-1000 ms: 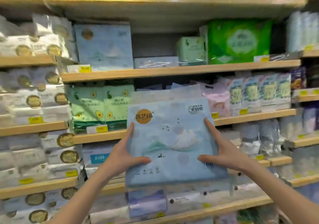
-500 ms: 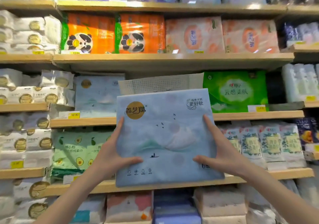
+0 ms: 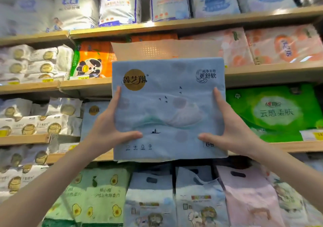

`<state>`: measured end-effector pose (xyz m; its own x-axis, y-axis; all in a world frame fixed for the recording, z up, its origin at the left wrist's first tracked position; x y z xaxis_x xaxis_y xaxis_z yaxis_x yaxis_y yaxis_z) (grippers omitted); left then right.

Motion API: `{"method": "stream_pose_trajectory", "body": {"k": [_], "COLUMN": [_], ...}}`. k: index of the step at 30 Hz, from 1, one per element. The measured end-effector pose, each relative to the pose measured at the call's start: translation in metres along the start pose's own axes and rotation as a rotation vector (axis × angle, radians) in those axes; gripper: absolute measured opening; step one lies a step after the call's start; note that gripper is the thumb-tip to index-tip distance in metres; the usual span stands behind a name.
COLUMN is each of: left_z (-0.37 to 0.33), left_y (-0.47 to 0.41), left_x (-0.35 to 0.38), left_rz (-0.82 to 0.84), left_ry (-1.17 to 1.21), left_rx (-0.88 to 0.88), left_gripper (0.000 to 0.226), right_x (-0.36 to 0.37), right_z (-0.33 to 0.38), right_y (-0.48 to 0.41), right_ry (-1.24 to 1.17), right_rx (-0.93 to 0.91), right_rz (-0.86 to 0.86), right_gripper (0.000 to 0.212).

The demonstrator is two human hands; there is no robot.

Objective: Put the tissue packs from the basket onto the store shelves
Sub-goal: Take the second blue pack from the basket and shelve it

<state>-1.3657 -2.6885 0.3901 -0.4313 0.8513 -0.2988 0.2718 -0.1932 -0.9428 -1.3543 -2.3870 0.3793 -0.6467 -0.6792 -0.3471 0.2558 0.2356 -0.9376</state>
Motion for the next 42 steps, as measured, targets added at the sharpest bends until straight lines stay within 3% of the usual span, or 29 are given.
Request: {"method": "stream_pose_trajectory", "body": {"k": [8, 15, 27, 42], "left_z": [0.048, 0.098, 0.147, 0.195], "left_y": [-0.063, -0.087, -0.092, -0.097], "left_x": [0.006, 0.03, 0.079, 0.115], "left_rz": [-0.115, -0.156, -0.148, 0.074], "left_ry": [-0.115, -0.003, -0.054, -0.154], "left_rx": [0.178, 0.295, 0.171, -0.08], "left_gripper": [0.124, 0.125, 0.129, 0.132], "right_x": [0.024, 0.053, 0.093, 0.116], "right_z": [-0.017, -0.035, -0.097, -0.158], "right_y": [-0.068, -0.089, -0.082, -0.085], "right_ry": [0.086, 0.221, 0.221, 0.132], "right_rx": [-0.061, -0.076, -0.009, 0.191], "right_rz": [-0.124, -0.182, -0.161, 0.161], "right_gripper": [0.12, 0.121, 0.123, 0.122]}}
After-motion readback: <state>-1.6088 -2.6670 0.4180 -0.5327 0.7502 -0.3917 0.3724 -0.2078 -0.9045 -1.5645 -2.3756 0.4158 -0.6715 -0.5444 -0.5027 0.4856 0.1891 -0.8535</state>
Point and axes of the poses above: each hand's wrist, its own y-axis away from the middle knuckle, its own x-axis out of the palm, z = x × y, the point moved 2 cm from there along -y, towards the middle knuckle
